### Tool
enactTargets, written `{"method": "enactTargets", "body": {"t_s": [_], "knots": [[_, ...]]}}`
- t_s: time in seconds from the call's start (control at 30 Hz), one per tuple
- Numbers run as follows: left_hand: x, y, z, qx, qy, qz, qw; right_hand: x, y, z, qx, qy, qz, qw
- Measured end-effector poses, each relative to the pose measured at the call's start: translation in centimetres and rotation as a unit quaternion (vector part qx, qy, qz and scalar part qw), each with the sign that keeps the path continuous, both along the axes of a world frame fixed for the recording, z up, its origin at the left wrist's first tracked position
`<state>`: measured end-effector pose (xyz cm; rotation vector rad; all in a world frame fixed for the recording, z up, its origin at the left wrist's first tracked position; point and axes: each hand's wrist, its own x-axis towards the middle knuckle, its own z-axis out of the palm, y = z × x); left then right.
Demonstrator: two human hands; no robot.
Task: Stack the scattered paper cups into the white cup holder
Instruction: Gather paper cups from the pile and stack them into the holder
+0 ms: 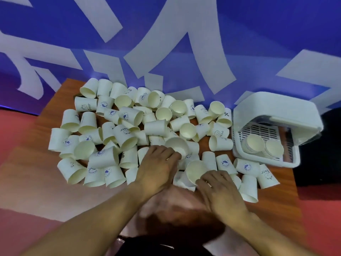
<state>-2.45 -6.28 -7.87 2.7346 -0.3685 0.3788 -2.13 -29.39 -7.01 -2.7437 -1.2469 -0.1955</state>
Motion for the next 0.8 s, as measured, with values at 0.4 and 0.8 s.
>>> {"method": "enactTargets", "body": {"t_s": [0.4, 0.8], "knots": [[8.5, -17.3, 2.9, -0.021, -0.039, -0.095, 0.994, 7.0, -15.5, 3.3, 0.079, -0.051, -0.23, 0.969], [15.3, -27.1, 0.8, 0.062, -0.024, -0.099, 0.993, 15.3, -24.4, -0.2, 0.078, -0.059, -0.265, 0.959]]}}
